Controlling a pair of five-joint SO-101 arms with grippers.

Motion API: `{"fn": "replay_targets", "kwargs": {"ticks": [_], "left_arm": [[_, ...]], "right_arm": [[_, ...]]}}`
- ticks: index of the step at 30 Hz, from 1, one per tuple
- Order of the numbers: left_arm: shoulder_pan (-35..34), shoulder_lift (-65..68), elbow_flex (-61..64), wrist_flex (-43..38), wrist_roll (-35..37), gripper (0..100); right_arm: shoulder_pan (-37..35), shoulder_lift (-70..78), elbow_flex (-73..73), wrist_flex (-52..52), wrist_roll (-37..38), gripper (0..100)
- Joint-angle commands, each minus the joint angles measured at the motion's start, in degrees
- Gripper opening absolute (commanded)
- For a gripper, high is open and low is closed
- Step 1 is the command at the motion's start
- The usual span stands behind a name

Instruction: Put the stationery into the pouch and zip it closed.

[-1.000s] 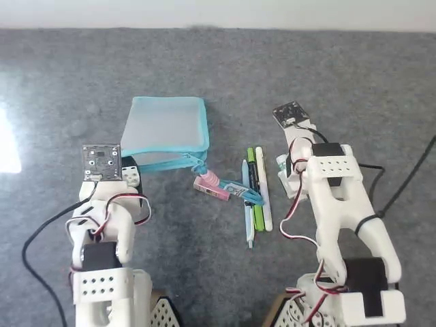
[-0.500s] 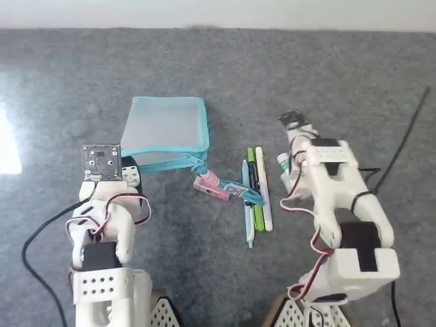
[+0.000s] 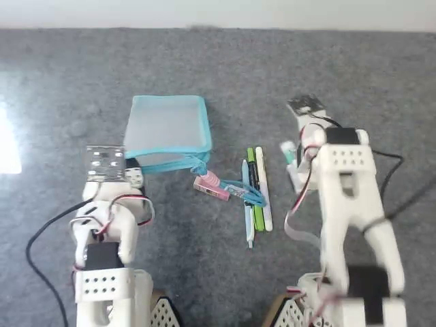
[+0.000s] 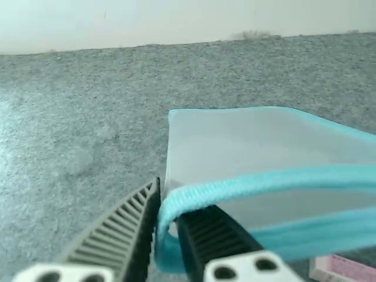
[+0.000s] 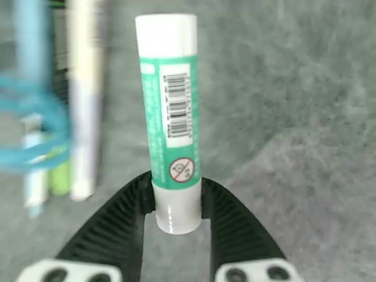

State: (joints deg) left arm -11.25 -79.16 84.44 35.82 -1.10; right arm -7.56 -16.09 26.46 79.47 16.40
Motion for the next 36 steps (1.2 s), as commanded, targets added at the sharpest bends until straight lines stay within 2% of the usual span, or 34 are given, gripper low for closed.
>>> {"fn": "replay_targets", "kwargs": {"ticks": [1,6,10,25,32,36], "left_arm": [[4.13,-0.26,1.10,-4.40,0.97,1],[4.75,-0.26,1.45,-4.40,0.97,1],[4.84,-0.26,1.54,-4.40,0.97,1],[4.84,-0.26,1.63,-4.22,0.88,1],[6.24,-0.70,2.86,-4.48,0.44,1],[8.62,-0.70,3.21,-4.22,-0.88,1]], "right_arm": [[-11.65,-17.01,-3.34,6.81,-2.11,0.8],[-27.91,-23.43,-7.12,14.81,-2.55,0.8],[-33.98,-20.18,-11.08,16.13,-1.49,0.8],[-34.68,13.58,-34.73,15.52,-4.84,0.8],[-34.51,24.57,-48.97,20.97,-4.84,0.8],[-34.42,28.44,-57.14,22.99,-8.09,0.8]]}}
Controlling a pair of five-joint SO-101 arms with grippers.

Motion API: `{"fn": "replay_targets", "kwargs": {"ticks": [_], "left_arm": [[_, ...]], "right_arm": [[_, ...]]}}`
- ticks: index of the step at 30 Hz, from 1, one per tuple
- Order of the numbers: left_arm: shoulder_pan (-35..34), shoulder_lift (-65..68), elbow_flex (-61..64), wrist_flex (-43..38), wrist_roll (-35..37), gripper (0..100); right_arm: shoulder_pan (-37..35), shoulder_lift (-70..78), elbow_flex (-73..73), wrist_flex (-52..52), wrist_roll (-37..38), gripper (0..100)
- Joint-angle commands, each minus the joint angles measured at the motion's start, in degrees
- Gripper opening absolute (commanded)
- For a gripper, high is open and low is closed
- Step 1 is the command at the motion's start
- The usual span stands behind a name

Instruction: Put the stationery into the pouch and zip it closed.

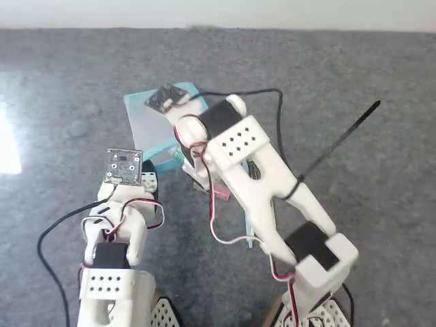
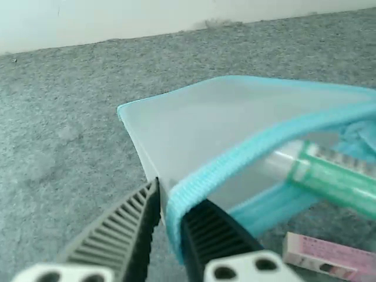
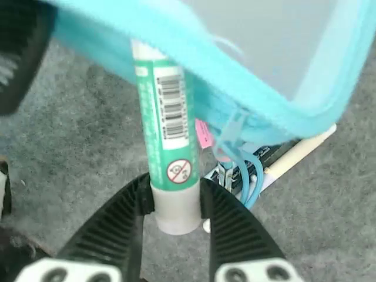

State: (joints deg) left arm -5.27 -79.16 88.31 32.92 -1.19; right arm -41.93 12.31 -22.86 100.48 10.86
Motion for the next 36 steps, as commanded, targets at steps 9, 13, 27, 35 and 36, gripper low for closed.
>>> {"fn": "replay_targets", "kwargs": {"ticks": [9,13,27,35,36], "left_arm": [[2.90,-0.70,-0.66,-1.32,-0.97,1],[2.81,-0.70,-0.66,-1.32,-0.97,1],[5.80,-0.70,0.22,-1.23,-2.99,1],[5.80,-0.70,0.22,-1.23,-2.55,1],[5.80,-0.70,0.22,-1.23,-2.55,1]], "right_arm": [[0.75,3.91,-11.08,1.89,-2.90,0.9],[2.24,4.35,-10.29,2.59,-2.90,0.7],[2.95,4.44,-11.34,-0.22,-6.42,16.2],[1.27,-1.10,-9.67,-6.55,-6.33,18.9],[1.19,-2.68,-8.44,-8.04,-6.33,18.9]]}}
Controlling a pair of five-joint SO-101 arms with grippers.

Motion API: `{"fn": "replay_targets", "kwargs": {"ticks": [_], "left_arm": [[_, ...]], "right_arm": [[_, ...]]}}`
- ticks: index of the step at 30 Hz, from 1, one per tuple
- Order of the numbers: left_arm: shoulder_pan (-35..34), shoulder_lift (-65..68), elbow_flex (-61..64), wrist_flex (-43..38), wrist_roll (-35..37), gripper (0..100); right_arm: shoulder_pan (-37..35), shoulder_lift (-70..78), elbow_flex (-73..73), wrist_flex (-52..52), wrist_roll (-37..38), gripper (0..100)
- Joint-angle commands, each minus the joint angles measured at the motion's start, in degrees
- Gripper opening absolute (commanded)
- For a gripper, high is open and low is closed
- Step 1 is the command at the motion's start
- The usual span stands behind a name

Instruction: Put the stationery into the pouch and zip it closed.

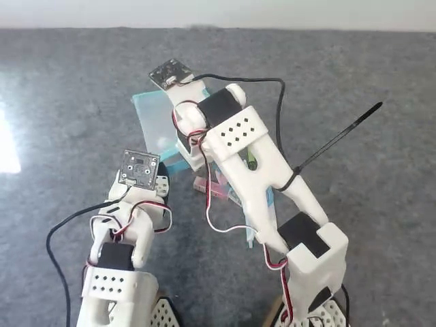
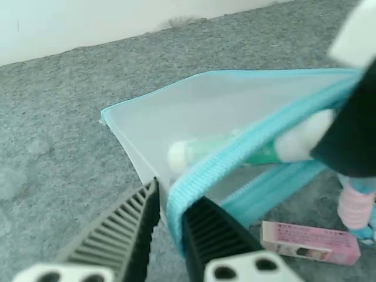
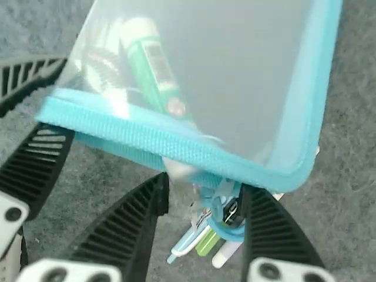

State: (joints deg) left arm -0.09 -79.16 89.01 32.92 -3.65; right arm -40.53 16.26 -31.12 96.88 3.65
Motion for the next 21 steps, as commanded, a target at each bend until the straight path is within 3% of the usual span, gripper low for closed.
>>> {"fn": "replay_targets", "kwargs": {"ticks": [1,8,12,15,17,21], "left_arm": [[0.62,-0.62,-0.48,-1.23,-0.09,1],[-4.48,-0.70,-2.33,-1.05,2.37,1],[-7.30,-0.70,-4.53,1.23,3.60,1],[-9.76,-0.70,-5.49,1.76,5.36,1],[-12.13,-0.35,-6.20,1.93,6.51,1],[-14.59,-0.35,-6.46,1.76,7.56,1]], "right_arm": [[-0.22,-8.40,1.41,-5.85,0.97,18.9],[2.59,-27.82,25.49,-18.42,3.25,18.9],[9.98,-35.91,44.40,-31.25,6.15,19.0],[15.25,-35.56,52.22,-35.03,6.51,18.8],[15.43,-36.35,54.95,-35.30,6.51,18.8],[7.60,-42.86,58.73,-31.78,6.42,18.8]]}}
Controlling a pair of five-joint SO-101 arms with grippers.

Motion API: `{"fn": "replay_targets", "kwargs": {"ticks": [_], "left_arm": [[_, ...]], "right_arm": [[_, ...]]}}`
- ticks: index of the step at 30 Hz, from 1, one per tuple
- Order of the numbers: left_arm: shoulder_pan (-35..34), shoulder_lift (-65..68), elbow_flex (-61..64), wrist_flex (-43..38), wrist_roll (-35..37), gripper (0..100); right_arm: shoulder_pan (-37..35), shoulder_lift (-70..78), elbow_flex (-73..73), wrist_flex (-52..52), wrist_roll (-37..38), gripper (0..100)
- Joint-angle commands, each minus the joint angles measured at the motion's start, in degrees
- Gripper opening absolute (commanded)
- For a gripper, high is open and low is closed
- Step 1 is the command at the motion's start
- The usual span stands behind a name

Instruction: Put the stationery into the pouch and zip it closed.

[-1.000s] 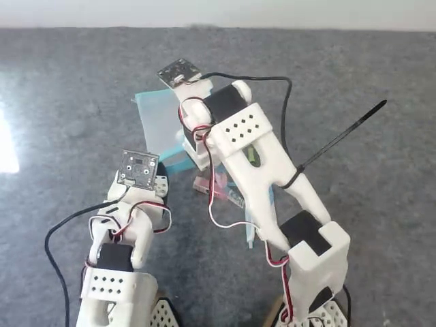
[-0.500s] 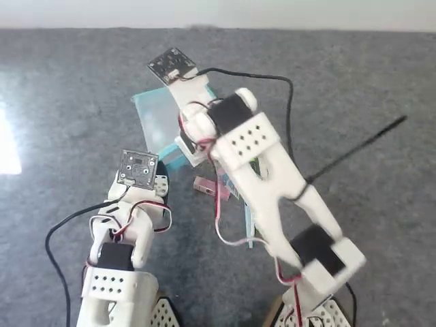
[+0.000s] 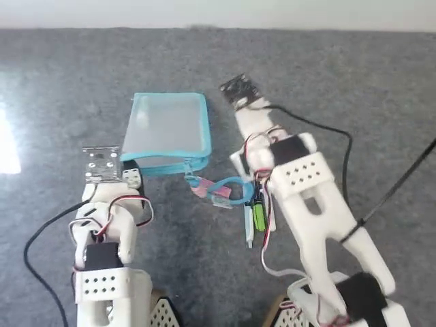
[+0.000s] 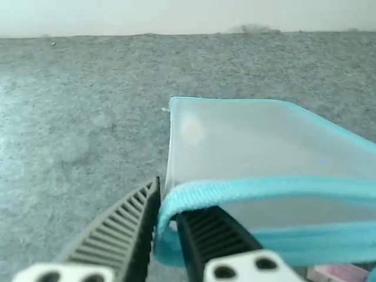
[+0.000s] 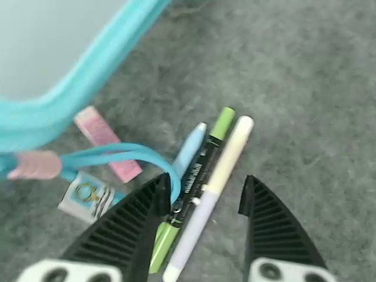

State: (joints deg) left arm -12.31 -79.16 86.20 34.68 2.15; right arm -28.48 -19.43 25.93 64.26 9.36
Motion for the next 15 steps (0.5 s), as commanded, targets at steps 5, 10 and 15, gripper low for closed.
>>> {"fn": "replay_targets", "kwargs": {"ticks": [5,10,15], "left_arm": [[-2.90,-0.70,-3.65,0.00,2.37,1],[-7.47,-0.35,-5.05,0.00,3.87,1],[-7.38,-0.35,-4.97,0.18,3.78,1]], "right_arm": [[-6.90,-12.26,10.29,-4.26,0.97,18.8],[-2.42,-7.52,12.13,-12.70,3.87,18.8],[1.01,3.74,9.14,-10.42,2.99,18.8]]}}
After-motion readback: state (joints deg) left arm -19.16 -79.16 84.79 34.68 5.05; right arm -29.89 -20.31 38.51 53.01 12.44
